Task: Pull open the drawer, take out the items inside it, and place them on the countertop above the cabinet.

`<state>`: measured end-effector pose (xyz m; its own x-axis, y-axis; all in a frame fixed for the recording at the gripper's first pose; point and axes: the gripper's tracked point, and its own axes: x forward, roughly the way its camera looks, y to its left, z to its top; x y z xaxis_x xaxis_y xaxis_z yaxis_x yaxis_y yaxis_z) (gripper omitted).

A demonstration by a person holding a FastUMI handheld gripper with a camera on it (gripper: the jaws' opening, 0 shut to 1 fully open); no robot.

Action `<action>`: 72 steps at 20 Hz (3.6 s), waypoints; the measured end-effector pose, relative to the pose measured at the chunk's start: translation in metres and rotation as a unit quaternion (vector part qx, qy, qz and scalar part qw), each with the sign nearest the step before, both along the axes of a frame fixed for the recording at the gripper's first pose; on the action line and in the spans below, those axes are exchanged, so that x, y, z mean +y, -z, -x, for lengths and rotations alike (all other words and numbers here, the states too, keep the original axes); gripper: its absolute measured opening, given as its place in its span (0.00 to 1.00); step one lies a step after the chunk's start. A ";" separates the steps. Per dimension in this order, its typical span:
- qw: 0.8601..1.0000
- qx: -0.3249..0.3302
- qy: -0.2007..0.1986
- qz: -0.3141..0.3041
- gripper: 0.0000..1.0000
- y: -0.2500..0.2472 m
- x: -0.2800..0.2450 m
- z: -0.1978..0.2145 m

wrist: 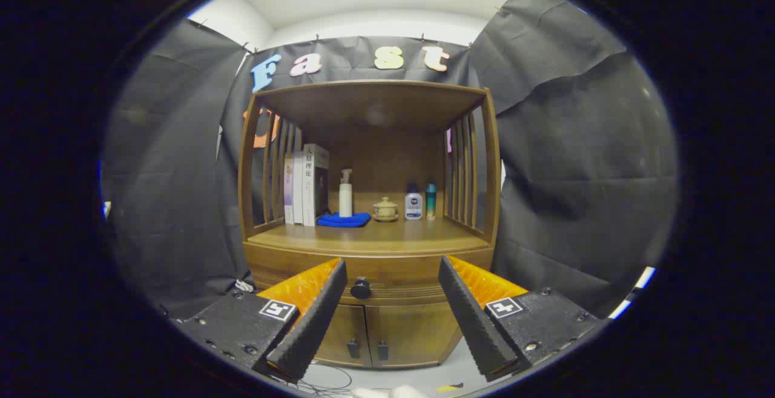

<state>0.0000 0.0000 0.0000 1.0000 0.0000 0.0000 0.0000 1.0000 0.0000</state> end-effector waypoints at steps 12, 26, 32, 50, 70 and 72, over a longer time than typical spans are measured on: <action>1.000 -0.004 -0.005 0.001 0.99 -0.003 0.006 -0.003; 0.998 0.056 -0.025 0.014 0.99 0.077 0.038 -0.085; 0.996 0.088 -0.024 0.005 0.99 0.111 0.046 -0.149; 0.990 0.140 -0.013 -0.013 0.47 0.153 0.053 -0.198; 0.987 0.161 -0.021 -0.011 0.35 0.156 0.049 -0.190; 0.986 0.162 -0.022 -0.012 0.35 0.157 0.048 -0.188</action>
<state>0.1881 0.0481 -0.1572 0.9463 0.0476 -0.3197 -0.0399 0.9987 0.0306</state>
